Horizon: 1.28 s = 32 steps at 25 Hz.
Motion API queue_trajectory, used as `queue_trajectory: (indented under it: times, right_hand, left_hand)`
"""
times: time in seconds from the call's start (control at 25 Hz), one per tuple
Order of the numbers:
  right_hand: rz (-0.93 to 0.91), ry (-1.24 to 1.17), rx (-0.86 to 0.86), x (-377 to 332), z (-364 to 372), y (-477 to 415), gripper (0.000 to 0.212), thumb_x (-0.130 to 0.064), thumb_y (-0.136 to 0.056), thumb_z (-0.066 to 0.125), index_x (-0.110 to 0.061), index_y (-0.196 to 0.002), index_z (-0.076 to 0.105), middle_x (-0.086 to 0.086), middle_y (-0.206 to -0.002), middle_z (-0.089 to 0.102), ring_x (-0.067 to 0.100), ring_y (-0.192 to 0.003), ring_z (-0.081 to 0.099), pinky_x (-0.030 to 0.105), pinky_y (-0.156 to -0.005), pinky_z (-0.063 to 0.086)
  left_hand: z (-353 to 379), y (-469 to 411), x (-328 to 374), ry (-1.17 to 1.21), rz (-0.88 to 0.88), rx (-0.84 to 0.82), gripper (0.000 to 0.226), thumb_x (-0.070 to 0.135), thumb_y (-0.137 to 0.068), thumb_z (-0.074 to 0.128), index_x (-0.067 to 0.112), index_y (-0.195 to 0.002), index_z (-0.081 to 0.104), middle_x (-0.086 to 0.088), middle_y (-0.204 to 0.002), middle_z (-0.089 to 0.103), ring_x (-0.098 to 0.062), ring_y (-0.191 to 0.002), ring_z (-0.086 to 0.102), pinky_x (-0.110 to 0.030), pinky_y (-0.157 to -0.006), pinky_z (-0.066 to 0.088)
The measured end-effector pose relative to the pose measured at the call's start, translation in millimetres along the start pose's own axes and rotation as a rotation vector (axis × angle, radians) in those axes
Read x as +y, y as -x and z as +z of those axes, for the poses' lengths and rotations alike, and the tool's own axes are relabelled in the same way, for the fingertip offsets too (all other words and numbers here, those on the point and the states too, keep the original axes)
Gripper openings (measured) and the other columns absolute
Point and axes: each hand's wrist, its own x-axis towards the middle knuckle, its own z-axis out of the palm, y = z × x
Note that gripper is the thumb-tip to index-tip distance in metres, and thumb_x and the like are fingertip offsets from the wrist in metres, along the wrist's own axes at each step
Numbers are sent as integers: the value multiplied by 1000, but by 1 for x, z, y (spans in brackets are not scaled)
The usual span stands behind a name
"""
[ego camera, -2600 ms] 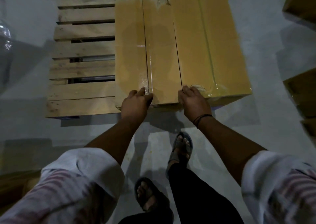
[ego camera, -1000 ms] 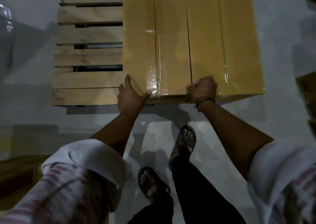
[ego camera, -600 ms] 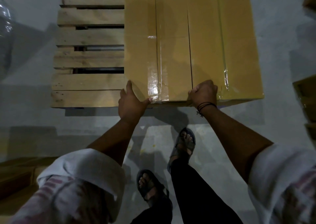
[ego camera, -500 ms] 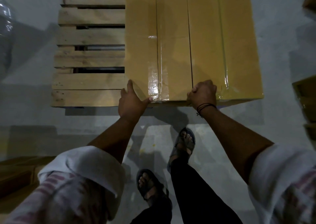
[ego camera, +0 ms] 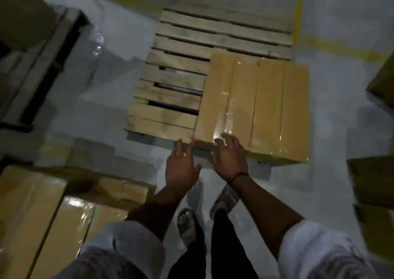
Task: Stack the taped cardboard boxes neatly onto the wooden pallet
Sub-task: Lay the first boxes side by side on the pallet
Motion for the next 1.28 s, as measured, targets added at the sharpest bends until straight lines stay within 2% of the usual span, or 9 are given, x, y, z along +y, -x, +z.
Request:
queue_trajectory:
  times: [0.16, 0.32, 0.44, 0.56, 0.64, 0.8, 0.92, 1.12, 1.28]
  right_hand:
    - [-116, -51, -15, -97, -52, 15, 38, -21, -87, 66, -7, -122, 64, 18, -138, 53, 40, -128, 45, 50, -100, 43]
    - [-328, -45, -93, -188, -65, 29, 42, -25, -88, 66, -8, -126, 62, 17, -138, 51, 38, -131, 43, 51, -103, 42]
    - [-499, 1, -220, -238, -58, 49, 47, -28, -90, 66, -5, -131, 59, 20, -143, 49, 39, -133, 44, 50, -107, 42]
    - [-672, 60, -375, -276, -40, 73, 50, -28, -90, 65, -10, -136, 56, 17, -146, 47, 37, -136, 42, 48, -109, 38]
    - [-831, 141, -462, -295, -16, 84, 50, -29, -90, 62, -10, -136, 55, 17, -145, 49, 38, -134, 44, 47, -107, 39]
    - [-1113, 366, -628, -336, 46, 102, 51, -34, -96, 48, -18, -144, 45, 12, -154, 38, 34, -142, 32, 45, -112, 32]
    - [-1221, 451, -671, -377, 104, 117, 54, -37, -97, 47, -20, -148, 39, 9, -157, 34, 32, -145, 26, 43, -115, 29]
    - [-1373, 554, -701, -471, 225, 141, 56, -38, -97, 49, -20, -149, 37, 9, -158, 32, 31, -144, 26, 46, -116, 29]
    - [-1522, 665, -718, -539, 319, 174, 62, -40, -94, 53, -20, -150, 35, 10, -158, 29, 32, -143, 28, 46, -115, 29]
  left_hand:
    - [-63, 74, -38, 84, -107, 39, 80, 59, -97, 55, 22, -161, 24, -16, -169, 12, -37, -144, 38, -47, -111, 39]
    - [-101, 138, -89, 190, -301, 101, 79, 58, -97, 54, 24, -161, 24, -13, -169, 16, -37, -141, 40, -47, -110, 39]
    - [-107, 191, -129, 229, -507, 130, 77, 57, -95, 56, 23, -159, 29, -14, -166, 24, -37, -135, 48, -44, -107, 43]
    - [-101, 242, -160, 341, -746, 150, 75, 57, -95, 54, 26, -158, 28, -9, -167, 23, -34, -136, 48, -43, -110, 42]
    - [-81, 273, -180, 436, -915, 179, 74, 59, -95, 54, 26, -157, 31, -7, -167, 25, -33, -137, 48, -43, -109, 44]
    - [-14, 321, -211, 689, -1250, 245, 72, 58, -95, 57, 21, -154, 38, -10, -162, 33, -35, -134, 51, -45, -104, 47]
    - [43, 341, -232, 951, -1487, 307, 70, 56, -95, 58, 19, -152, 40, -9, -159, 36, -35, -134, 51, -48, -105, 47]
    - [117, 337, -297, 1245, -1770, 407, 79, 57, -95, 61, 17, -157, 33, -15, -164, 24, -42, -142, 37, -50, -110, 38]
    - [152, 324, -351, 1477, -1985, 580, 91, 57, -92, 66, 17, -160, 21, -17, -166, 12, -42, -147, 24, -49, -114, 30]
